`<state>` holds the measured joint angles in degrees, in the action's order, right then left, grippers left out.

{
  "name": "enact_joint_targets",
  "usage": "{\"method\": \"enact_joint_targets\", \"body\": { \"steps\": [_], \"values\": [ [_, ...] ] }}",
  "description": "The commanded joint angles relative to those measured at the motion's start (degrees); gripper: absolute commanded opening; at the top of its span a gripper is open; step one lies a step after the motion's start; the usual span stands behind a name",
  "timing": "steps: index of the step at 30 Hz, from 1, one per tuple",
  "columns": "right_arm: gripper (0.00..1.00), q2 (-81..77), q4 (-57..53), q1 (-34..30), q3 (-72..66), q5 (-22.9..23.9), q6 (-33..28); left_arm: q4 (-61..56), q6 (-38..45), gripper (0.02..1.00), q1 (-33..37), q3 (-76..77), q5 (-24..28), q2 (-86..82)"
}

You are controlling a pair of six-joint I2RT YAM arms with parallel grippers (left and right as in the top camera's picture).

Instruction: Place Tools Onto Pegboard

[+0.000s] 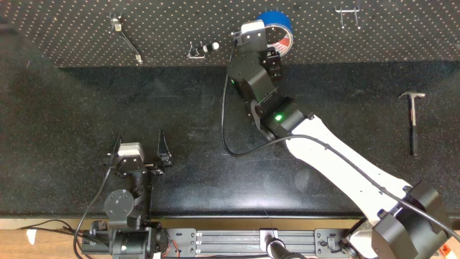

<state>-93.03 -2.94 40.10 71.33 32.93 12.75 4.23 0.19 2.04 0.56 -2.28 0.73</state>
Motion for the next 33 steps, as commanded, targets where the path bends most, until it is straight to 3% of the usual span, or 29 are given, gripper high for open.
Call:
{"method": "enact_joint_targets", "body": {
  "steps": [1,16,21,22,23,24,29,33],
  "values": [
    [0.075,-1.38,0.70,0.24,0.55,0.94,-1.03,0.26,0.74,0.996,-0.20,-0.24,0.59,-0.55],
    [0.077,-3.98,1.88,-0.04,0.55,1.22,-1.09,0.26,0.74,0.996,-0.20,-0.24,0.59,-0.55],
    [0.546,-5.44,4.85,-0.04,0.55,1.16,-1.07,0.26,0.74,0.996,-0.20,-0.24,0.59,-0.55],
    [0.711,-5.44,5.18,-0.04,0.55,1.16,-1.07,0.26,0.74,0.998,-0.20,-0.24,0.59,-0.55],
    [0.809,-5.42,5.25,-0.02,0.55,1.16,-1.05,0.28,0.74,0.996,-0.20,-0.24,0.57,-0.55],
    [0.864,-5.33,5.20,0.11,0.55,1.11,-1.05,0.26,0.74,0.996,-0.20,-0.24,0.59,-0.55],
    [0.897,-2.03,-0.28,0.24,0.55,0.90,-1.03,0.26,0.74,0.996,-0.20,-0.24,0.59,-0.55],
    [0.901,2.40,-7.26,0.24,0.52,-1.86,-1.05,0.26,0.74,0.996,-0.20,-0.24,0.59,-0.55]
  ]
}}
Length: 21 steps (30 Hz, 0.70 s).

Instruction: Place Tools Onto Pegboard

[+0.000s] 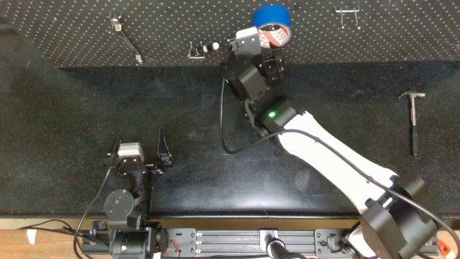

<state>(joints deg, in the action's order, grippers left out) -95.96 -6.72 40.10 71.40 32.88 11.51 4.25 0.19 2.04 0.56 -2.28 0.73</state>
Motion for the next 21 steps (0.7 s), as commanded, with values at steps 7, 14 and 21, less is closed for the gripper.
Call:
{"method": "enact_joint_targets", "body": {
  "steps": [7,14,21],
  "values": [
    [0.904,14.12,-21.14,0.22,0.31,-7.82,0.22,0.26,0.74,0.996,-0.20,-0.24,0.59,-0.55],
    [0.985,25.97,-48.50,-9.42,0.31,-14.95,0.17,0.24,0.74,0.996,-0.20,-0.24,0.59,-0.55],
    [0.989,28.20,-58.84,-45.11,-2.71,-34.53,-17.53,0.26,0.74,0.996,-0.20,-0.24,0.59,-0.55]
  ]
}}
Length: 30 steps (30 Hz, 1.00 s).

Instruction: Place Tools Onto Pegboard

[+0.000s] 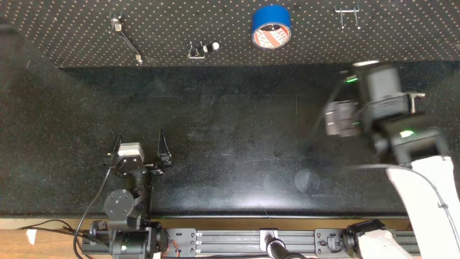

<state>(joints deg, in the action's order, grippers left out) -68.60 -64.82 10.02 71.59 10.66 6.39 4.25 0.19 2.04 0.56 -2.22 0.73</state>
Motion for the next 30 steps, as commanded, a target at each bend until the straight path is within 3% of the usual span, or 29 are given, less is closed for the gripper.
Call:
{"method": "enact_joint_targets", "body": {
  "steps": [1,3,6,9,15,19,23,30],
  "values": [
    [0.989,0.28,-0.76,-19.37,-4.04,-13.51,-14.58,0.24,0.72,0.993,-0.20,-0.24,0.52,-0.55],
    [0.989,-1.97,-0.76,-29.27,-7.76,-14.40,-19.26,0.26,0.74,0.996,-0.20,-0.24,0.52,-0.55],
    [0.989,-6.54,0.17,-36.00,-11.04,-14.38,-24.13,0.24,0.74,0.996,-0.20,-0.24,0.52,-0.55],
    [0.989,-12.37,4.28,-40.39,-11.21,-14.38,-24.79,0.26,0.74,0.996,-0.20,-0.24,0.52,-0.55],
    [0.989,-21.81,10.27,-42.25,-11.08,-14.25,-35.30,0.26,0.74,0.996,-0.20,-0.24,0.52,-0.55],
    [0.991,-23.93,8.20,-42.25,-11.06,-14.38,-35.21,0.26,0.74,0.996,-0.20,-0.24,0.52,-0.55],
    [0.991,-25.11,11.65,-42.73,-11.04,-11.02,-38.49,0.26,0.74,0.996,-0.20,-0.24,0.52,-0.55],
    [0.991,-30.38,15.37,-45.16,-9.73,-9.62,-41.22,0.26,0.74,0.996,-0.20,-0.24,0.52,-0.55]
  ]
}}
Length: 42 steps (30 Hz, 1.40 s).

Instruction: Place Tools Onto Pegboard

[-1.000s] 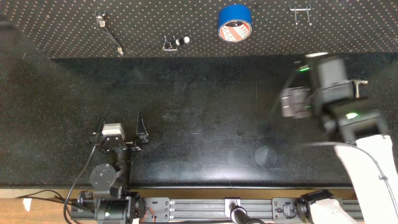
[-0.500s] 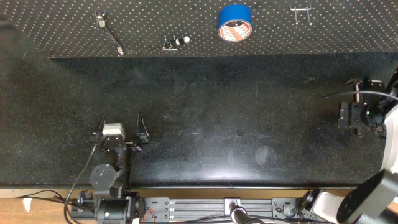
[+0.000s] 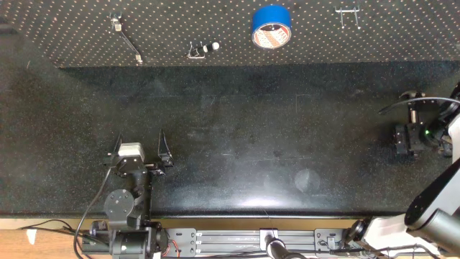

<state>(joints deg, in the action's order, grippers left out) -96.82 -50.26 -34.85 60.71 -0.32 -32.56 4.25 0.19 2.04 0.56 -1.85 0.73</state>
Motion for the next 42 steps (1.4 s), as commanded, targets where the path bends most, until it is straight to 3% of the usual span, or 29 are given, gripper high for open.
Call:
{"method": "enact_joint_targets", "body": {
  "steps": [1,8,10,13,16,19,22,25,27,30,33,38,42],
  "values": [
    [0.991,-2.34,1.18,-0.28,1.16,1.36,-2.27,0.24,0.72,0.996,-0.20,-0.24,0.15,-0.55],
    [0.978,-3.63,2.45,-0.26,1.16,1.16,-2.69,0.26,0.74,0.996,-0.20,-0.24,0.15,-0.55],
    [0.625,-3.93,2.64,-0.28,1.14,1.16,-2.67,0.24,0.74,0.996,-0.20,-0.24,0.15,-0.55],
    [0.248,-3.93,2.64,-0.26,1.14,1.11,-2.67,0.26,0.74,0.996,-0.20,-0.24,0.13,-0.55],
    [0.080,-3.93,2.64,-0.26,1.14,1.11,-2.67,0.24,0.74,0.996,-0.20,-0.24,0.15,-0.55],
    [0.077,-3.72,2.64,-0.28,1.14,0.87,-2.67,0.26,0.72,0.996,-0.20,-0.24,0.15,-0.55],
    [0.075,2.60,2.62,-0.61,0.50,-1.62,1.88,0.26,0.74,0.996,-0.20,-0.24,0.15,-0.55],
    [0.073,16.76,2.36,-1.64,0.26,-13.31,8.90,0.24,0.72,0.996,-0.20,-0.24,0.15,-0.55],
    [0.075,23.74,2.19,0.00,0.26,-16.59,13.25,0.26,0.74,0.996,-0.20,-0.24,0.15,-0.55],
    [0.073,32.50,2.21,6.51,0.26,-17.16,20.52,0.24,0.74,0.996,-0.20,-0.24,0.15,-0.55],
    [0.075,38.34,5.27,18.16,0.26,-17.11,27.34,0.26,0.74,0.996,-0.20,-0.24,0.15,-0.55],
    [0.073,37.77,9.27,27.26,0.26,-17.11,29.16,0.24,0.74,0.996,-0.20,-0.24,0.15,-0.55],
    [0.073,33.22,10.75,30.62,0.26,-16.92,29.16,0.24,0.74,0.996,-0.20,-0.24,0.15,-0.55]
  ]
}}
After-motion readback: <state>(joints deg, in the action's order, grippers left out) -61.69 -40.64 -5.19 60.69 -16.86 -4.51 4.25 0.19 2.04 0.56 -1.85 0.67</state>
